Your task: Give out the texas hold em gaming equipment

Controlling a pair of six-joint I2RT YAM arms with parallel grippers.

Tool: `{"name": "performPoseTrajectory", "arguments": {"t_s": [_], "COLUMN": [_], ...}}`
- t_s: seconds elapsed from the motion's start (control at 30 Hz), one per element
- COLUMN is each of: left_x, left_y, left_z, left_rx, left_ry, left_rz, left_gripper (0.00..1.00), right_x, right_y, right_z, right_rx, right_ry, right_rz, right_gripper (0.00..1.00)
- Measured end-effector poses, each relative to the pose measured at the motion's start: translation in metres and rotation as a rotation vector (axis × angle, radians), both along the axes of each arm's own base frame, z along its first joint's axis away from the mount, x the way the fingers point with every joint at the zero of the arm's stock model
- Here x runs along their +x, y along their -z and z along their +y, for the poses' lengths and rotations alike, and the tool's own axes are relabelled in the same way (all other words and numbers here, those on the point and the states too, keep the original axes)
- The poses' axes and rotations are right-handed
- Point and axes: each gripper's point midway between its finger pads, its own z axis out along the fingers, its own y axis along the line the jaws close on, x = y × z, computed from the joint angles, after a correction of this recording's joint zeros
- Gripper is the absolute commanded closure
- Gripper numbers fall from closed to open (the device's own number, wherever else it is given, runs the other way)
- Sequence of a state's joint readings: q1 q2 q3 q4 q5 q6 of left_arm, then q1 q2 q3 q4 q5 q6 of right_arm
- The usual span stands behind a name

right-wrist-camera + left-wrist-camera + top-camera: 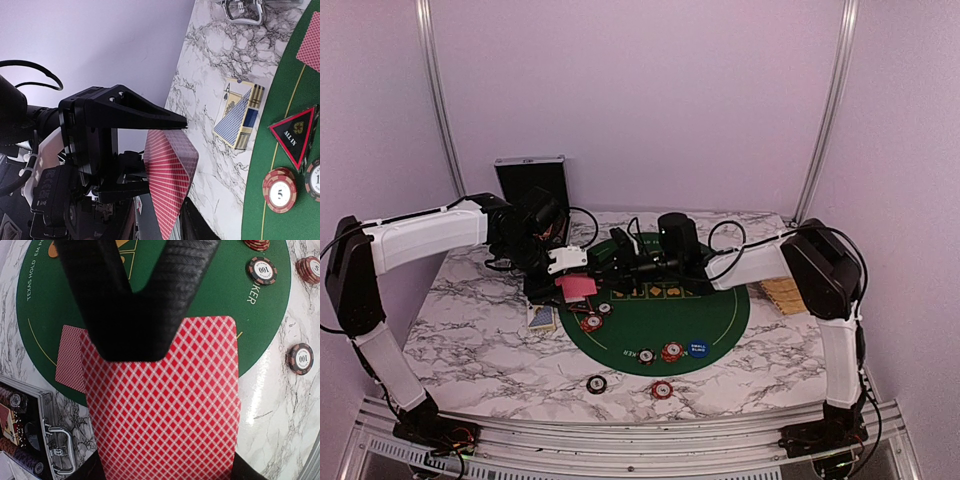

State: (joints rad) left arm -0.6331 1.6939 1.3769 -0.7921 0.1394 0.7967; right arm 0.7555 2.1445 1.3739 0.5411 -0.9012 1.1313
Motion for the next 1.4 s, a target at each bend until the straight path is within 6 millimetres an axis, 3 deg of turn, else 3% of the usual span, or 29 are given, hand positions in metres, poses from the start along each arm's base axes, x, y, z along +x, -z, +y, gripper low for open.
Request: {"name": "performPoseTrajectory", "arguments": {"t_s": [0.23, 0.37, 0.57, 0.73, 1.17, 1.4], "left_x": [0.000, 0.000, 0.002, 0.005, 0.009, 0.008], "left_y": [0.000, 0.000, 0.000, -0.001, 0.000, 0.000], "left_z": [0.000, 0.000, 0.001, 0.002, 0.010, 0.010], "left_rx": [0.002, 0.002, 0.005, 0.001, 0.006, 0.007], "left_ry": [0.000, 0.000, -0.001, -0.007, -0.030, -0.030], "left_rz": [-0.001, -0.002, -0.008, -0.016, -0.010, -0.007], "left_gripper": [1.00, 1.00, 1.00, 1.00, 1.00, 1.00], "right_x": [-0.005, -0.007, -0.003, 0.011, 0.113, 0.193], "right_y": [0.009, 0.009, 0.003, 0.013, 0.018, 0.007], "right_z": [0.003, 0.004, 0.000, -0.019, -0.123, -0.152], "right_rx": [-0.006, -0.001, 0.024, 0.007, -0.038, -0.091], "right_ry": [-0.019, -0.028, -0.029, -0.005, 0.249, 0.369], "right_rz": [0.027, 0.034, 0.033, 0.048, 0.029, -0.100], "right_gripper": [0.83, 0.99, 1.00, 1.00, 1.00, 1.00]}}
